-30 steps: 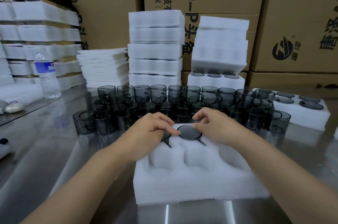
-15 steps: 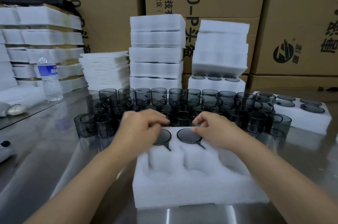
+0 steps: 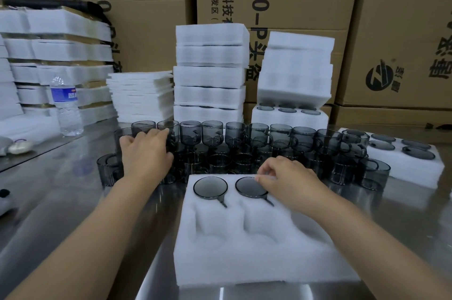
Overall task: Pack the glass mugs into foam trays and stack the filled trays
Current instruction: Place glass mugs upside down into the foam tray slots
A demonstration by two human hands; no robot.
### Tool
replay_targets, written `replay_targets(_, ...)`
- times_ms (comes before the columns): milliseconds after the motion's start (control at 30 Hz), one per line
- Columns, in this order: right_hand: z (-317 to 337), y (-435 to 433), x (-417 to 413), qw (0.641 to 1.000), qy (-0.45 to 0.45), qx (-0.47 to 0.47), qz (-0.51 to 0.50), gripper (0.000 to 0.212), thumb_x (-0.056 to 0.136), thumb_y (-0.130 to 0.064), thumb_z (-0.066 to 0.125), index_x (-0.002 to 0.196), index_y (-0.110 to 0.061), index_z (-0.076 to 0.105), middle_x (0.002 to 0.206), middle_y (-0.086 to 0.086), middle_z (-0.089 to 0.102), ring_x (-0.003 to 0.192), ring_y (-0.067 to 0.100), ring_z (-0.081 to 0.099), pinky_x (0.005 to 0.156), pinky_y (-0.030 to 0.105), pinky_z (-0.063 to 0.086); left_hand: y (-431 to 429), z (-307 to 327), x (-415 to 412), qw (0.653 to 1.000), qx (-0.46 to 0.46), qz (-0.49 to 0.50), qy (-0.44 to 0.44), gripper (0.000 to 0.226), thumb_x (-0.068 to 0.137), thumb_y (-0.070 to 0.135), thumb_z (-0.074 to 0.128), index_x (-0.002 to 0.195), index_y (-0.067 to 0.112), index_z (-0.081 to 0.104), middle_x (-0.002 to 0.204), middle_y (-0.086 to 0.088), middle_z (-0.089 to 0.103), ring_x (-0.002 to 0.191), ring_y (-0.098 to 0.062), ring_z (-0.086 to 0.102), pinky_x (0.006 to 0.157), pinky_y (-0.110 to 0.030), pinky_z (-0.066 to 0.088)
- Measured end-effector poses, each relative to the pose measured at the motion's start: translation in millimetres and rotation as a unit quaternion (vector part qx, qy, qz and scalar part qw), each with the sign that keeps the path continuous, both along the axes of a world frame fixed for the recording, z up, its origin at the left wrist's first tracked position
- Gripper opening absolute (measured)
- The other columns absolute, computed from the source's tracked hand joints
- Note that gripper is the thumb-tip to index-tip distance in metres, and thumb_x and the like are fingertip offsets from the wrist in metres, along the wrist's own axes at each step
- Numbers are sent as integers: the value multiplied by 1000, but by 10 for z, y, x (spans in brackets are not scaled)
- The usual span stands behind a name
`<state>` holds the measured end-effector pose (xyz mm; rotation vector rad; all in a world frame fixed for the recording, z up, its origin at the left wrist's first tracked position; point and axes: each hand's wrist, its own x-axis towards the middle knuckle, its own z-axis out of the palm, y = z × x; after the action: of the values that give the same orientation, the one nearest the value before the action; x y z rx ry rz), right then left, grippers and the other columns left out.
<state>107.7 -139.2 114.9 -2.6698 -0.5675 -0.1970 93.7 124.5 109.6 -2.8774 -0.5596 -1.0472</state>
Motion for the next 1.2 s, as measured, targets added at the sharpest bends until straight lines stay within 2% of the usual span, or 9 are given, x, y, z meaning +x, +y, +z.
replay_targets(133, 5, -1, -27, 1000, -3, -1, 1, 12, 94, -43, 47, 96, -33, 53, 102, -11, 50, 106, 16, 47, 94, 36, 35, 17, -37, -14, 996, -6, -59, -68, 39, 86, 6, 59, 123, 18, 63, 110, -4, 68, 100, -26, 59, 86, -34, 20)
replay_targets(267, 9, 3, -37, 1000, -4, -7, -5, 12, 94, -43, 47, 97, -34, 54, 106, -10, 52, 108, 16, 48, 96, 37, 36, -101, 41, -102, 984, 7, -122, -127, 32, 83, 0, 63, 110, 15, 71, 102, -6, 72, 97, -27, 64, 89, -34, 25)
replay_targets(467, 5, -6, -29, 999, 10, 34, -5, 20, 96, -45, 44, 92, -31, 58, 100, -11, 56, 102, 14, 53, 96, 37, 38, -658, 244, -324, 924, 27, -304, -229, 30, 77, 2, 70, 103, 16, 73, 90, 1, 72, 81, -23, 65, 77, -32, 32)
replay_targets(600, 15, -3, -24, 981, 9, 195, -13, 46, 99, -47, 32, 98, -16, 66, 98, -5, 65, 99, 19, 58, 84, 32, 42, -861, 132, -378, 881, 132, -409, -196, 23, 71, 2, 73, 89, 16, 77, 82, 3, 72, 68, -20, 64, 82, -32, 35)
replay_targets(733, 54, 8, -47, 935, 31, 354, -15, 51, 95, -59, 29, 99, -23, 66, 98, -1, 69, 100, 19, 61, 94, 41, 44, -834, 109, -379, 876, 126, -438, -158, 23, 69, -1, 71, 86, 14, 78, 79, 1, 71, 63, -21, 63, 81, -33, 35)
replay_targets(800, 48, 9, -80, 930, 33, 366, 0, 51, 90, -66, 31, 98, -28, 65, 97, -5, 69, 98, 15, 62, 91, 38, 46, -825, 107, -378, 874, 140, -440, -150, 28, 67, -5, 74, 88, 14, 78, 80, 1, 71, 64, -22, 63, 80, -33, 35)
replay_targets(933, 85, -1, -136, 923, 22, 384, 13, 39, 81, -66, 48, 85, -31, 64, 80, -7, 69, 81, 10, 65, 68, 24, 43, -842, 101, -377, 865, 180, -443, -152, 29, 69, -4, 70, 89, 16, 78, 81, 2, 72, 65, -21, 63, 80, -31, 36)
replay_targets(1067, 122, -12, -142, 905, 37, 423, 28, 40, 76, -61, 57, 82, -23, 68, 73, -5, 70, 66, 10, 68, 77, 33, 54, -837, 102, -374, 862, 177, -452, -144, 27, 72, 0, 68, 93, 14, 78, 83, 1, 72, 65, -23, 62, 71, -33, 43)
replay_targets(1200, 120, -15, -116, 901, 51, 431, 22, 46, 77, -60, 56, 78, -16, 70, 68, 5, 71, 61, 12, 64, 85, 45, 55, -852, 88, -374, 863, 133, -462, -157, 29, 77, 2, 73, 105, 10, 73, 97, -4, 71, 71, -26, 60, 64, -37, 50)
